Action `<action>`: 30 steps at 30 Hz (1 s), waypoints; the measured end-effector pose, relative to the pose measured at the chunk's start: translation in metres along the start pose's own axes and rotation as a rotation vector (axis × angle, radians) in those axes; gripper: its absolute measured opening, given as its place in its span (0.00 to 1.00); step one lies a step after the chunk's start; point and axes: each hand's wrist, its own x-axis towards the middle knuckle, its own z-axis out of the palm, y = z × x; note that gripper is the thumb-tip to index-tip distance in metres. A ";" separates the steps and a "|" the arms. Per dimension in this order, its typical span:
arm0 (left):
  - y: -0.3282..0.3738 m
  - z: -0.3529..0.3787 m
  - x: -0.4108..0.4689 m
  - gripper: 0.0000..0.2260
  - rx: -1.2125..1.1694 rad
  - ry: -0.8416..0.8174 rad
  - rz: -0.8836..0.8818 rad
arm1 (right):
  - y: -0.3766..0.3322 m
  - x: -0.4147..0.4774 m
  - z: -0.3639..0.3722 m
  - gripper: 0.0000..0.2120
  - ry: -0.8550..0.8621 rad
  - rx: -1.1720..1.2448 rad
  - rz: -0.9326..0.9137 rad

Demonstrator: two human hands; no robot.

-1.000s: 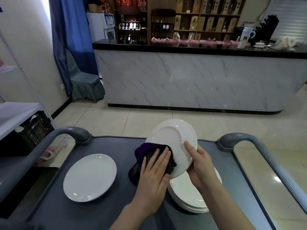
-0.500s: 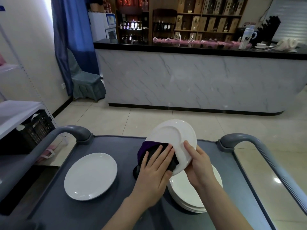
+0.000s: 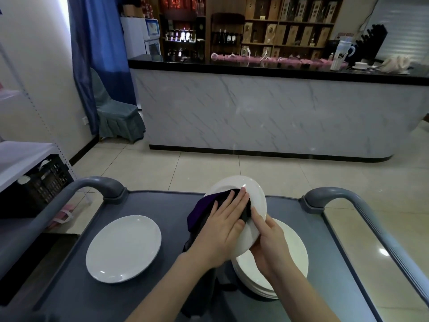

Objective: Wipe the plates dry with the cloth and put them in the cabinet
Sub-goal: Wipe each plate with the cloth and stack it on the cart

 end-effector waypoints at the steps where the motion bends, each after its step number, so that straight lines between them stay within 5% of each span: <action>1: -0.003 -0.003 0.006 0.24 -0.013 0.001 0.003 | 0.001 -0.001 -0.001 0.15 0.000 -0.021 0.007; 7: -0.029 -0.019 0.028 0.23 -0.027 0.056 -0.092 | 0.000 -0.009 -0.005 0.14 -0.023 -0.125 -0.007; 13: -0.054 -0.010 -0.007 0.24 -0.283 0.178 -0.218 | -0.014 -0.004 -0.014 0.14 -0.033 -0.056 -0.072; 19: -0.020 0.029 -0.036 0.23 -0.319 0.383 -0.196 | -0.021 0.005 -0.010 0.14 -0.004 0.029 -0.086; 23: 0.012 0.038 -0.036 0.25 -0.127 0.296 -0.072 | -0.017 0.007 -0.001 0.19 -0.023 0.065 -0.070; 30: 0.015 0.021 -0.013 0.25 -0.051 0.166 0.017 | -0.009 0.002 -0.002 0.14 -0.048 -0.026 -0.055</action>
